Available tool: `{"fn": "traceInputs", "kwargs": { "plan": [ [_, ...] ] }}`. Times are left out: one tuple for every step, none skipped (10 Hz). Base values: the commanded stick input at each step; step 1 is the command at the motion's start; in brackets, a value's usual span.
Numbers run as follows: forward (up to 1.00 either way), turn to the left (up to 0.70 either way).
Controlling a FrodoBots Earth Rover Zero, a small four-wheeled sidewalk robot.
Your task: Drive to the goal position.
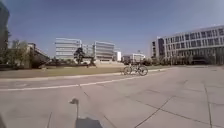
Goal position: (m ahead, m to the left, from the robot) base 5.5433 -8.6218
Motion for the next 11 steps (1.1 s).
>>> {"fn": "traceInputs", "kwargs": {
  "plan": [
    [0.06,0.0],
    [0.06,0.0],
    [0.07,0.0],
    [0.06,0.0],
    [0.07,0.0],
    [0.07,0.0],
    [0.06,0.0],
    [0.06,0.0],
    [0.07,0.0],
    [0.06,0.0],
    [0.06,0.0]
  ]
}}
